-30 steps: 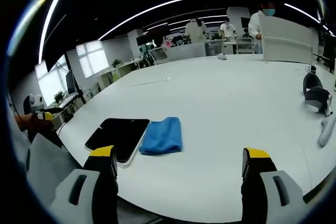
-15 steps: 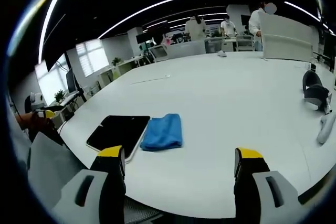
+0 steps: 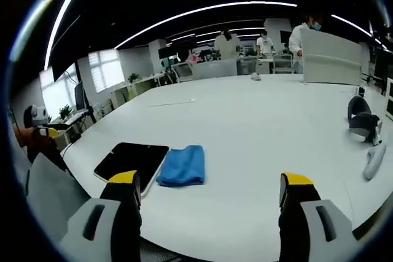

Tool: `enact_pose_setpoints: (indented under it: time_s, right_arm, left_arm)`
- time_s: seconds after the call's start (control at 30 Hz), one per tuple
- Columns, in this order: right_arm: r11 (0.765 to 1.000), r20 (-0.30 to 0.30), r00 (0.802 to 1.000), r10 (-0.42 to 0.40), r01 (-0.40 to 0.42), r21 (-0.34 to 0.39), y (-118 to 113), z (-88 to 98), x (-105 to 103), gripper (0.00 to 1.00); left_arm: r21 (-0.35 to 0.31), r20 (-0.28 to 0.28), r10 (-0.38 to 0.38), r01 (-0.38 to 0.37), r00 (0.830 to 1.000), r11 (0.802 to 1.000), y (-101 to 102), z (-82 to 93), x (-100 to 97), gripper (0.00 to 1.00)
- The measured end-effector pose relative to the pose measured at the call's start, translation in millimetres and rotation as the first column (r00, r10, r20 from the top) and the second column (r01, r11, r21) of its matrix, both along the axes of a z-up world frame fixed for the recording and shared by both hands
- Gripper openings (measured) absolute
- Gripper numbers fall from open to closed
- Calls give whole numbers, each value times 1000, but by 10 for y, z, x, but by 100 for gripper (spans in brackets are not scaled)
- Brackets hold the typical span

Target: Wipe the mirror surface with the cleaning cloth until all visible marks leave the cleaned area.

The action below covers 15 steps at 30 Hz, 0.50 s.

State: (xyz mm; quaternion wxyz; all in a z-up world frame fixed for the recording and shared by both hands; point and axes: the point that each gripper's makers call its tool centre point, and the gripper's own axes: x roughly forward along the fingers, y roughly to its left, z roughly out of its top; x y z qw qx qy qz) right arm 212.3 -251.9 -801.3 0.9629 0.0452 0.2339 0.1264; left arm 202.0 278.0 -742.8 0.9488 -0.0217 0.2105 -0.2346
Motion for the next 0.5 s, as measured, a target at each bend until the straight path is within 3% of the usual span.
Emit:
enact_pose_setpoints:
  time_s: [0.1, 0.13, 0.17, 0.3, 0.5]
  right_arm:
    - [1000, -21, 1000, -15, 15, 2, -17, -36, 1, 98]
    - [1000, -69, 997, -27, 28, 12, 3, -68, -46, 98]
    - [999, -79, 997, -26, 29, 33, 26, -73, -55, 98]
    - [1000, -90, 996, -4, 6, 31, 63, -94, -82, 98]
    - [1000, -94, 996, 0, 0, 2, 92, -113, -98, 98]
  left_arm:
    - [3, 14, 17, -17, 1000, 1000, 20, 9, 11, 99]
    - [-1, -4, 25, -25, 1000, 1000, 35, -15, 2, 99]
    - [7, 3, 30, -30, 1000, 1000, 59, -14, 13, 99]
    - [36, -7, 34, -34, 999, 999, 109, -27, -17, 99]
    - [18, -5, 39, -39, 999, 999, 99, -10, -33, 99]
